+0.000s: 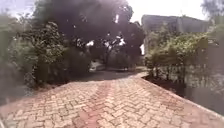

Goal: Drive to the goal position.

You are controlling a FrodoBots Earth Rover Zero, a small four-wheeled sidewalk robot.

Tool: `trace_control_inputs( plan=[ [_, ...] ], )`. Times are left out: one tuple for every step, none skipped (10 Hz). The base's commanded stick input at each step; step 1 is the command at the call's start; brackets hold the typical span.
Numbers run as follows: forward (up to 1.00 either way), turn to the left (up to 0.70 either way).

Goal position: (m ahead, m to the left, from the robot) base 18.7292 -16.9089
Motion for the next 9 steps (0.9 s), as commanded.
trace_control_inputs(
  plan=[
    [0.70,0.00],
    [0.70,0.00],
    [0.70,0.00],
    [0.70,0.00],
    [0.70,0.00],
    [0.70,0.00],
    [0.70,0.00],
    [0.70,0.00],
    [0.70,0.00]
  ],
)
